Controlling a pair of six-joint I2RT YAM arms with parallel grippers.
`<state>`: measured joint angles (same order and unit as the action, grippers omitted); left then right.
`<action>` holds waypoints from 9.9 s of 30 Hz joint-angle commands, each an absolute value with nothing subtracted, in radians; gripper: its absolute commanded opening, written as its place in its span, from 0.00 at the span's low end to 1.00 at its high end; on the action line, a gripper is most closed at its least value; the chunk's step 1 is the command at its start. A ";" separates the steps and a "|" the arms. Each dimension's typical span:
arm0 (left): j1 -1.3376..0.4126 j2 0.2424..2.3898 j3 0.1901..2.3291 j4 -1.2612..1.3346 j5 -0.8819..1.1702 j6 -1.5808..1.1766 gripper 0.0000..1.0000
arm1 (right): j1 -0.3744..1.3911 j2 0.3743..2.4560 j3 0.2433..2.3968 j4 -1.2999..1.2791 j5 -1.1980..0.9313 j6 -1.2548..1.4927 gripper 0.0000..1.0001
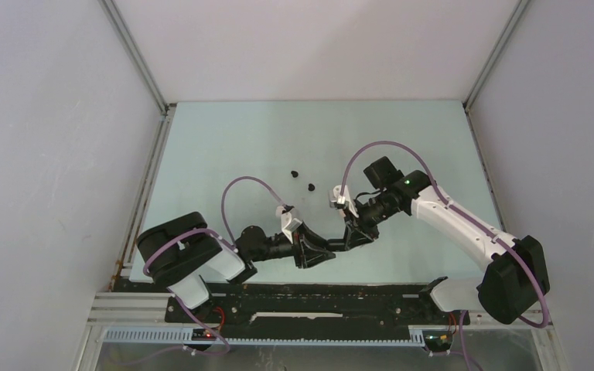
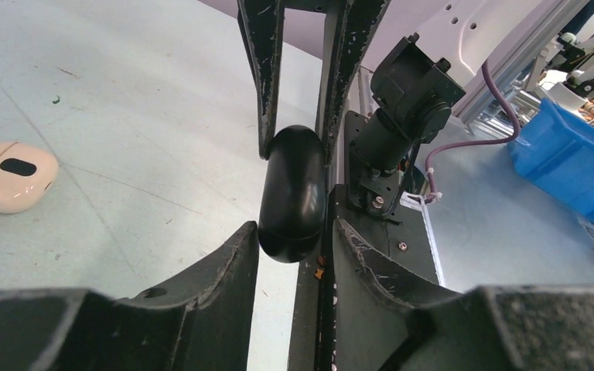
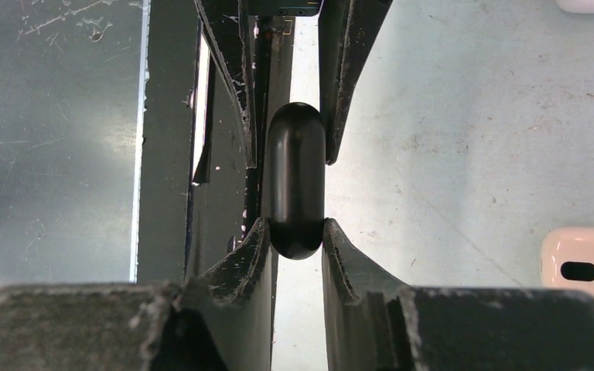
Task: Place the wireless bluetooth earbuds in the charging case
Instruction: Open the charging case, then pick up the earbud from the center of the board, then place the earbud in the charging case.
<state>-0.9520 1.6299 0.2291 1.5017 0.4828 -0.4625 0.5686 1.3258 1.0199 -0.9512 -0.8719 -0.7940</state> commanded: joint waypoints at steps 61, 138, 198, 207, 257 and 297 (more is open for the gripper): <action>-0.960 1.652 0.261 1.592 0.542 -0.374 0.00 | 0.451 1.360 1.117 -1.044 -1.071 -0.746 0.45; -0.890 0.828 -0.046 0.973 -0.008 -0.161 0.00 | 0.531 2.329 1.879 -0.722 -0.485 0.041 0.22; -0.891 0.648 -0.113 0.939 -0.216 -0.149 0.00 | 0.535 2.559 2.304 -0.736 -0.430 -0.016 0.27; -0.890 0.664 -0.108 0.947 -0.207 -0.148 0.00 | 0.539 2.587 2.322 -0.733 -0.441 -0.005 0.26; -0.891 0.981 -0.008 1.073 0.245 -0.193 0.00 | 0.396 1.621 1.583 -0.831 -0.770 -0.442 0.00; -0.890 1.026 0.027 1.121 0.403 -0.163 0.00 | 1.007 1.456 1.334 -0.838 -0.515 -0.673 0.00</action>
<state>-0.8944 1.0233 0.0113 1.0492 0.3752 -0.1745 0.9836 1.4384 1.3277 -0.8822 -0.5629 -0.6819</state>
